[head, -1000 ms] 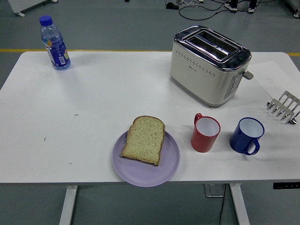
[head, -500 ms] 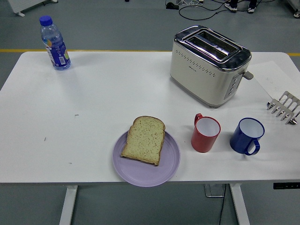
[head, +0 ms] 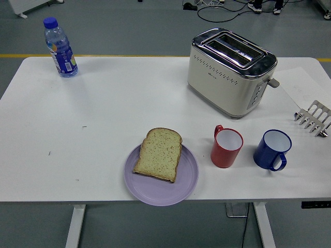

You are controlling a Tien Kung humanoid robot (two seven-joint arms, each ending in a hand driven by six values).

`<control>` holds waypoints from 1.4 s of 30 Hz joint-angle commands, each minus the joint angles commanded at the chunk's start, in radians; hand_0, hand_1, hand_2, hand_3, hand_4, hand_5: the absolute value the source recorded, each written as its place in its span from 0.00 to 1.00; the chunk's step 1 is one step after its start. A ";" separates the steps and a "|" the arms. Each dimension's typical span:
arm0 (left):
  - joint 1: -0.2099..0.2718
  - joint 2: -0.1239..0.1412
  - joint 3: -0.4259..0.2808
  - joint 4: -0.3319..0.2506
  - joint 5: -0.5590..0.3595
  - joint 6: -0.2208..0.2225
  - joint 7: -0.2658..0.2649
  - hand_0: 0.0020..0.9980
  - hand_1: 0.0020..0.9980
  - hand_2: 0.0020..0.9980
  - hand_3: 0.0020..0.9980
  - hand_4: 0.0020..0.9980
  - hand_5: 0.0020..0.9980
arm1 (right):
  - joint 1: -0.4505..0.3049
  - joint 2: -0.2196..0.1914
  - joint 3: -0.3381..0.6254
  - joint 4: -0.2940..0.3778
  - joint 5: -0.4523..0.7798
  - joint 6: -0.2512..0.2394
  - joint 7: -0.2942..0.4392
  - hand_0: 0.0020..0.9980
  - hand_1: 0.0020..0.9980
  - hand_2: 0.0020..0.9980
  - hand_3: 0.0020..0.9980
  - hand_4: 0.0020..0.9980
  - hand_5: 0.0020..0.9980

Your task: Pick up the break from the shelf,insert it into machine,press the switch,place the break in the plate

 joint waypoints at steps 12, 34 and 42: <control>-0.007 0.000 0.008 0.000 -0.011 0.001 -0.002 0.62 0.45 0.46 0.51 0.26 0.82 | -0.025 0.017 0.013 0.005 0.007 0.008 -0.001 0.73 0.69 0.72 0.62 0.48 0.33; -0.014 0.000 0.020 0.000 -0.019 0.000 -0.002 0.62 0.45 0.46 0.51 0.26 0.82 | -0.024 0.021 0.011 0.015 0.104 0.013 0.017 0.67 0.65 0.67 0.60 0.46 0.32; -0.008 0.000 0.016 0.000 -0.013 0.000 -0.001 0.62 0.45 0.47 0.51 0.26 0.82 | -0.028 0.021 0.010 0.015 0.139 0.023 0.032 0.66 0.63 0.66 0.60 0.46 0.33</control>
